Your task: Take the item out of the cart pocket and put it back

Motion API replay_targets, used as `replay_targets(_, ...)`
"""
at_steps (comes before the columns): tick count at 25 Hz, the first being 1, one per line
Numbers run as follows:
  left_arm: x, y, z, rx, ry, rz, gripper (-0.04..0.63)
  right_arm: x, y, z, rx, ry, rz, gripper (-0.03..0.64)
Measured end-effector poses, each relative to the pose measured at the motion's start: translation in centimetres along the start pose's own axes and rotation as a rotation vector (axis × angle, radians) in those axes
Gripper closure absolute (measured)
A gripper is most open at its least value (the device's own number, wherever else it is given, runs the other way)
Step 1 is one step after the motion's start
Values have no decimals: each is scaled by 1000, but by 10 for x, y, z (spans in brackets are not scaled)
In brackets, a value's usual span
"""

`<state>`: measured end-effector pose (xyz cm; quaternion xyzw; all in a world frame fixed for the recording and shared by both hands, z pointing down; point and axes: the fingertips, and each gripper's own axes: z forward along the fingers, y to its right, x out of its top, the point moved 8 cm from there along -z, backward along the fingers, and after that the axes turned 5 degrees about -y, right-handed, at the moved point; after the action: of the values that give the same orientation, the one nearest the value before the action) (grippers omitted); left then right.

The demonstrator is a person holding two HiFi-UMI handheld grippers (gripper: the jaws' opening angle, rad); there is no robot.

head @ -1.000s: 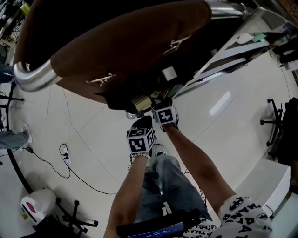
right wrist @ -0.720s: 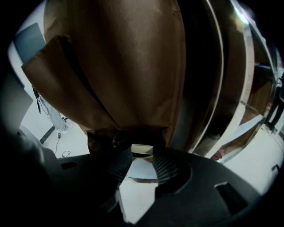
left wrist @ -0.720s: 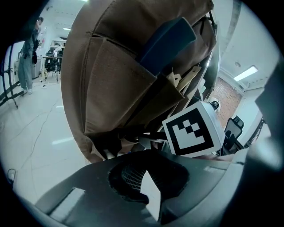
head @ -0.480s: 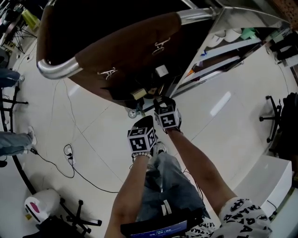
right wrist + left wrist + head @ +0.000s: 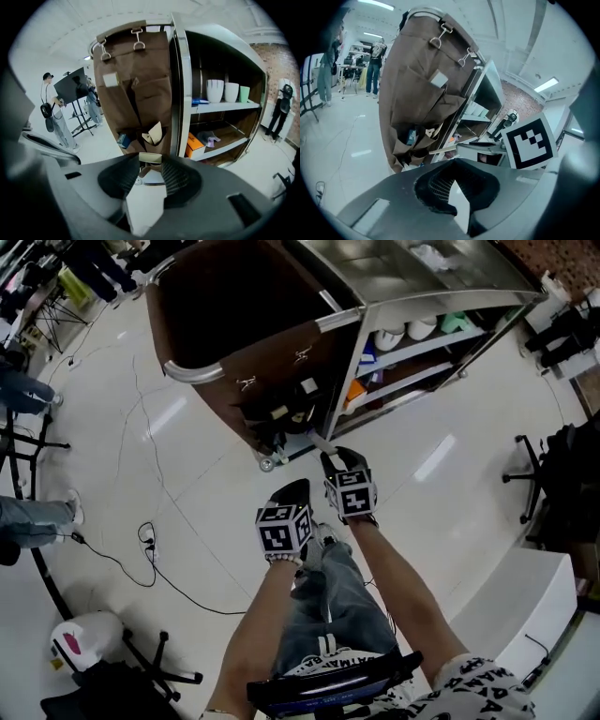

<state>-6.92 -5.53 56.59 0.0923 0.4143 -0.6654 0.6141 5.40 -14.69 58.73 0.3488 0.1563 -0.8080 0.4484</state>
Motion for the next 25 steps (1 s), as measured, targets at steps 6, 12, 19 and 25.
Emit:
replay_targets(6, 6, 24, -67, 34, 66, -13, 595, 11, -18, -93, 68, -11, -110, 456)
replay_targets(12, 13, 66, -119, 25, 151, -4, 595, 27, -24, -169, 145, 17, -217, 456)
replay_targets(19, 33, 114, -146, 12, 260, 19, 595, 40, -23, -231, 200, 87, -262, 456)
replay_targets(25, 35, 133, -143, 8, 261, 51, 595, 35, -18, -241, 207, 101, -262, 456)
